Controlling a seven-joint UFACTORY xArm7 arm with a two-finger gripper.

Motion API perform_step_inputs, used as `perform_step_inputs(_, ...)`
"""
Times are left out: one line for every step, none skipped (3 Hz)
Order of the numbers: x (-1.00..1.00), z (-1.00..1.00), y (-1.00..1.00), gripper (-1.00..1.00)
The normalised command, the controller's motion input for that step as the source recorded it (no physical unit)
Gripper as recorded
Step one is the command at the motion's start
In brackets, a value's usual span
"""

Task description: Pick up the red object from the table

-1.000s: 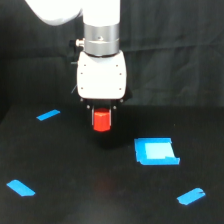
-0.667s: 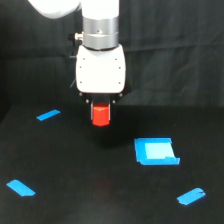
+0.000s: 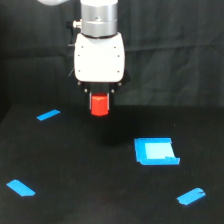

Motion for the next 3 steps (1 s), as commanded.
perform_step_inputs(-0.03, 0.73, -0.01, -1.00)
perform_step_inputs(0.01, 0.22, -0.02, -1.00)
perform_step_inputs(0.00, 0.15, -0.02, -1.00)
